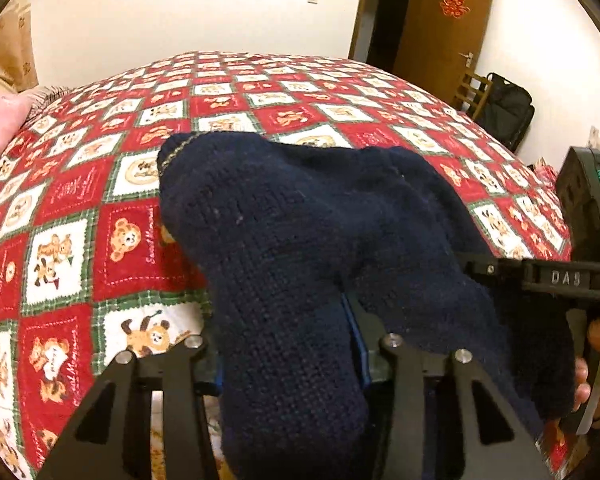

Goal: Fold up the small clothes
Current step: 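Close the left tool on the bundle while the right tool keeps gripping the striped edge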

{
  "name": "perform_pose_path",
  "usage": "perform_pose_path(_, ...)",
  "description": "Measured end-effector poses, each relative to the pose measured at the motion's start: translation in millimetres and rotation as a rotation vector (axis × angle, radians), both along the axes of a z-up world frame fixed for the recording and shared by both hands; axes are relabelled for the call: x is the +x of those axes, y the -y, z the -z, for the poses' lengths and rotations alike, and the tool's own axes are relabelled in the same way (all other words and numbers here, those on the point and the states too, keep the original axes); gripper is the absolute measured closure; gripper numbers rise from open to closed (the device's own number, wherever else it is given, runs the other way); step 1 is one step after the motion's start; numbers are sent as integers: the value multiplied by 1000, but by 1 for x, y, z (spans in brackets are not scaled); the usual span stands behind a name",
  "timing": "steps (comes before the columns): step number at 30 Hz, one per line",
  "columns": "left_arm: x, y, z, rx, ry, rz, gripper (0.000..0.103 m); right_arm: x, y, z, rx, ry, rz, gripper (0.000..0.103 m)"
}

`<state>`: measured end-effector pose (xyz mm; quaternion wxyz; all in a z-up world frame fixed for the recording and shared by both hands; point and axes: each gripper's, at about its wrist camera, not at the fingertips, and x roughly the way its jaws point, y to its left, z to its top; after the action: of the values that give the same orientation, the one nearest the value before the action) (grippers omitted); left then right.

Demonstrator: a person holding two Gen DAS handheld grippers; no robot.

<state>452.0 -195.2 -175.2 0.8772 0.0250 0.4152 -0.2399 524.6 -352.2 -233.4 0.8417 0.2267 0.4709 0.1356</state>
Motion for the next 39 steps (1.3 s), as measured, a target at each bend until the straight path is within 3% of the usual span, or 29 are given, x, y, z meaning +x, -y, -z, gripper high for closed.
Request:
perform_pose_path(5, -5, 5, -5, 24, 16, -7, 62, -5, 4, -1, 11, 8, 11, 66)
perform_pose_path(10, -21, 3, -22, 26, 52, -15, 67, -26, -4, -24, -5, 62, -10, 67)
perform_pose_path(20, -60, -26, -57, -41, 75, -18, 67, -67, -23, -56, 29, 123, -4, 67)
perform_pose_path(28, -104, -75, -76, -76, 92, -84, 67, -106, -64, -87, 57, 159, -81, 68)
perform_pose_path(39, -148, -158, -88, -90, 107, -187, 67, -143, -150, -96, 107, 167, -213, 68)
